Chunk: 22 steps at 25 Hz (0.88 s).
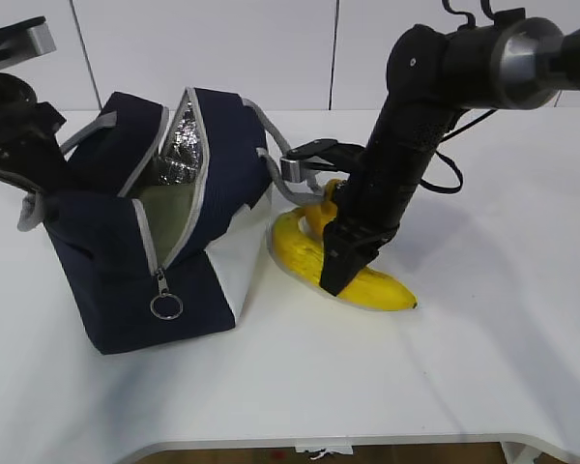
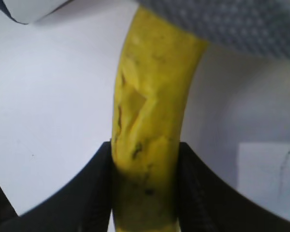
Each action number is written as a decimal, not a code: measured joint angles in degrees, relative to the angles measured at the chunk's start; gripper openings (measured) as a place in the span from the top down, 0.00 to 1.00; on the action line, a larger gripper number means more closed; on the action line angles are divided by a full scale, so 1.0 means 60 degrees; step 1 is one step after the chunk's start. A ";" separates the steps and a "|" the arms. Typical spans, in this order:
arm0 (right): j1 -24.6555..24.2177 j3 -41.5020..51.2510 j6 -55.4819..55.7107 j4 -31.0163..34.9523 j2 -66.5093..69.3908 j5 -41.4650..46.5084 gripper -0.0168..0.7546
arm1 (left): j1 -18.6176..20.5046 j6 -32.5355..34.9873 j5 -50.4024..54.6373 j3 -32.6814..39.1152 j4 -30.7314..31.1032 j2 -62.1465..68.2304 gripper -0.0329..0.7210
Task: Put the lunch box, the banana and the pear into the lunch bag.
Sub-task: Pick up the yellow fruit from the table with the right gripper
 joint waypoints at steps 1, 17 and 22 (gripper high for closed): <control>0.0000 0.0000 0.0224 0.0000 0.0000 0.0000 0.61 | 0.0000 0.0000 0.0000 0.0000 0.0000 0.0000 0.95; 0.0017 0.0000 0.1569 -0.0471 -0.1602 0.0146 0.61 | 0.0000 0.0000 -0.0020 0.0000 0.0000 0.0000 0.95; 0.0017 0.0000 0.2019 -0.1248 -0.2346 0.0177 0.61 | 0.0000 0.0000 -0.0020 0.0000 0.0000 0.0000 0.95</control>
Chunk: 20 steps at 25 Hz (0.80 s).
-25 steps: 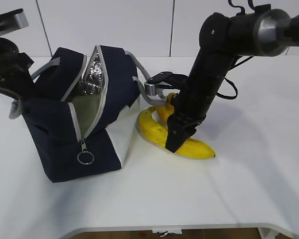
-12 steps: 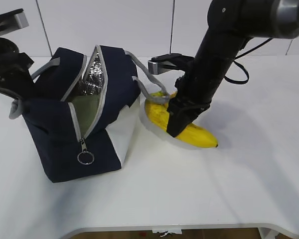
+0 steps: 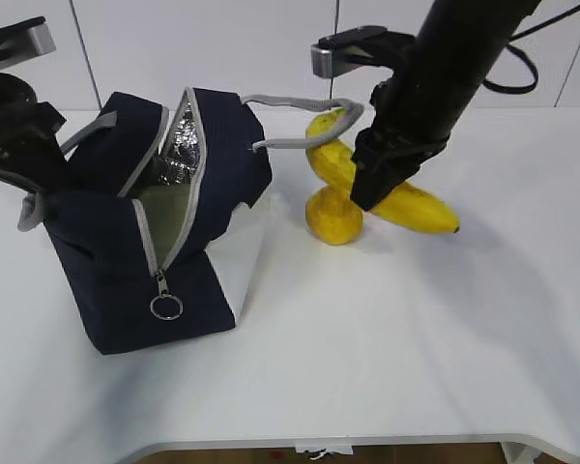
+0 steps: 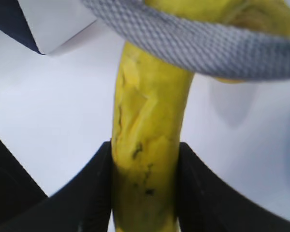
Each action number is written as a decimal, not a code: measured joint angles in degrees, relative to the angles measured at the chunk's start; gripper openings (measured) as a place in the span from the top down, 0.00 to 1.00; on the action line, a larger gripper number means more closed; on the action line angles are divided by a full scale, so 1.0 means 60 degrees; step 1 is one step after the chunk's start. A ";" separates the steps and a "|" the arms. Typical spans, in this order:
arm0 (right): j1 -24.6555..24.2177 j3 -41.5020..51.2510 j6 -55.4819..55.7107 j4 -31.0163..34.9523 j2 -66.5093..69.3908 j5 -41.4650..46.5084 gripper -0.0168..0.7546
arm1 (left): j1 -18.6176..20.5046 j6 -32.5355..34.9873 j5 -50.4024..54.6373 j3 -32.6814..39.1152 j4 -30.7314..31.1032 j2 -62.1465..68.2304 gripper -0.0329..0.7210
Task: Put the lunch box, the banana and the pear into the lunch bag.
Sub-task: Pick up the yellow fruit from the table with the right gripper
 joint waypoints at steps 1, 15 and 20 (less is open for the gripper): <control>0.0000 0.0000 0.0040 -0.0165 -0.0173 0.0000 0.61 | 0.0000 0.0000 0.0000 0.0000 0.0000 0.0000 0.95; 0.0000 -0.0694 0.2896 -0.2096 -0.1760 0.0249 0.61 | 0.0000 0.0000 0.0056 0.0000 -0.0307 0.0000 0.95; 0.0000 -0.1143 0.3338 0.0942 -0.1760 0.0249 0.61 | 0.0000 0.0000 0.0158 0.0000 -0.0817 0.0000 0.95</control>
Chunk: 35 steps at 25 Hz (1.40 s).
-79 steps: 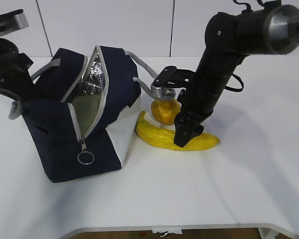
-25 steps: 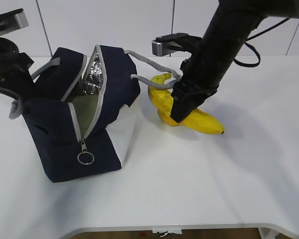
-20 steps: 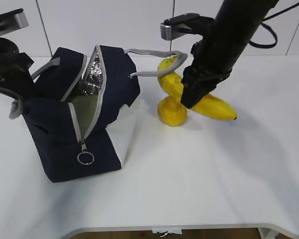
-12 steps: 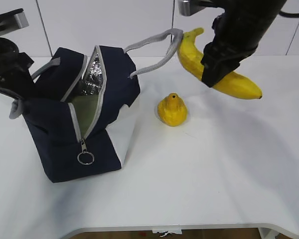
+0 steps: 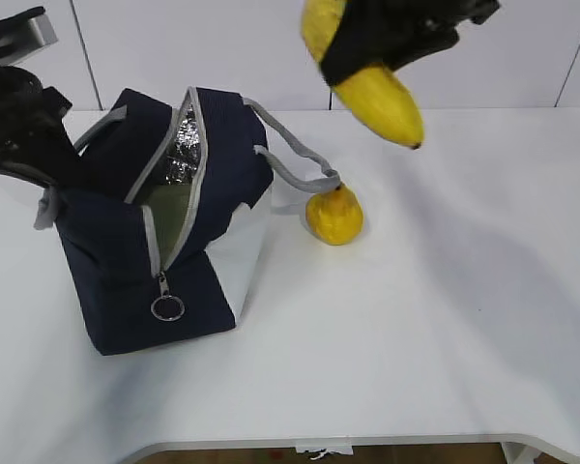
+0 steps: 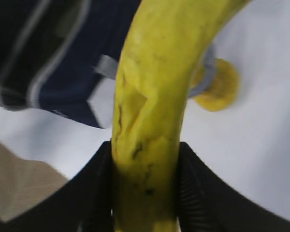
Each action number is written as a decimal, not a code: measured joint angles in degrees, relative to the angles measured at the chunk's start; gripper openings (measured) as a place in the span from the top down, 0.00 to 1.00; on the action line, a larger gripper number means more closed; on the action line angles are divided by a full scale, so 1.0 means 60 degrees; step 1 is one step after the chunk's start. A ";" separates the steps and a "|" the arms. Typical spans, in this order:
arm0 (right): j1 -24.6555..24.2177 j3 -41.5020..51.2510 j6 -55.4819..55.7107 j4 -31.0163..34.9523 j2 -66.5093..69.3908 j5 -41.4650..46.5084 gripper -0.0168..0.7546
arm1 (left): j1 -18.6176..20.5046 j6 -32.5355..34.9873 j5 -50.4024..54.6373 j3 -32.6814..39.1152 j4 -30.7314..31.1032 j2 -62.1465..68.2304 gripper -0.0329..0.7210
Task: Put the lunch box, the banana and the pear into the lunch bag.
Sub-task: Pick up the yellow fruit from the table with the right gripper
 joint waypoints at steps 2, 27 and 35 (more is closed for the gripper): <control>0.0000 -0.0017 0.0019 0.1523 0.0046 -0.0062 0.61 | 0.0000 0.0000 0.0086 0.0000 -0.0168 0.0000 0.95; 0.1133 -0.0035 -0.2960 0.6200 0.3593 -0.3469 0.61 | 0.0142 0.0000 0.0281 -0.0181 -0.1092 -0.0546 0.95; 0.1232 -0.0035 -0.3014 0.5643 0.3779 -0.3588 0.61 | 0.0221 0.0000 0.0283 -0.0181 -0.1422 -0.0671 0.95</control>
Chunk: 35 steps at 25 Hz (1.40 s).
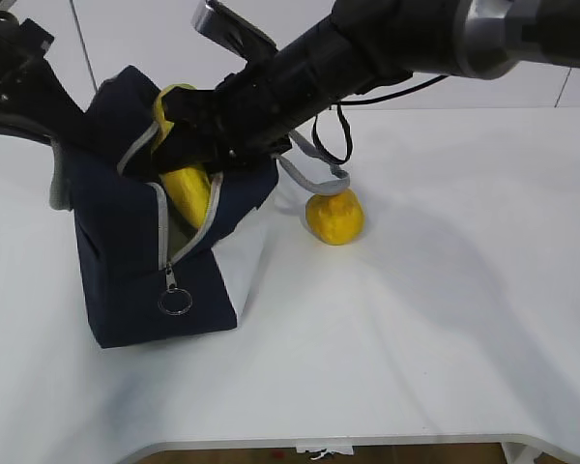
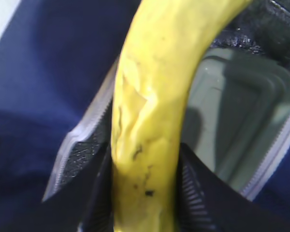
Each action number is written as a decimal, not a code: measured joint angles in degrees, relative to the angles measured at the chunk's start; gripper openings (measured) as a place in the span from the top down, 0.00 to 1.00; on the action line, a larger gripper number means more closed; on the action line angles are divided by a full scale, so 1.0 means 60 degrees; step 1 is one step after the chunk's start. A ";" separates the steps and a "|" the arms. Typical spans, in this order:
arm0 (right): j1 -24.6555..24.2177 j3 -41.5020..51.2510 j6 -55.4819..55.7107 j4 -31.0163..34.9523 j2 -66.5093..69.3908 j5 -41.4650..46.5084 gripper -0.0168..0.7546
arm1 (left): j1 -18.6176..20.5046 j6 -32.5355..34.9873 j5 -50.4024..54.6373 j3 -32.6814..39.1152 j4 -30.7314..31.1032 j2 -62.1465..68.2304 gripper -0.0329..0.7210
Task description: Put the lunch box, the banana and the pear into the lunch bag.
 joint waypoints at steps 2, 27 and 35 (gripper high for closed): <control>0.0081 0.0000 0.0000 -0.0163 0.0000 0.0017 0.61 | 0.0000 0.0000 -0.0161 0.0000 -0.0137 0.0000 0.95; 0.0239 -0.3111 0.3604 -0.5657 -0.0075 0.3349 0.26 | 0.0000 0.0000 -0.0417 0.0000 0.0029 -0.0043 0.95; 0.0239 -0.3770 0.4801 -0.7849 -0.0131 0.3562 0.26 | 0.0000 0.0000 -0.0343 0.0000 0.0663 -0.0043 0.95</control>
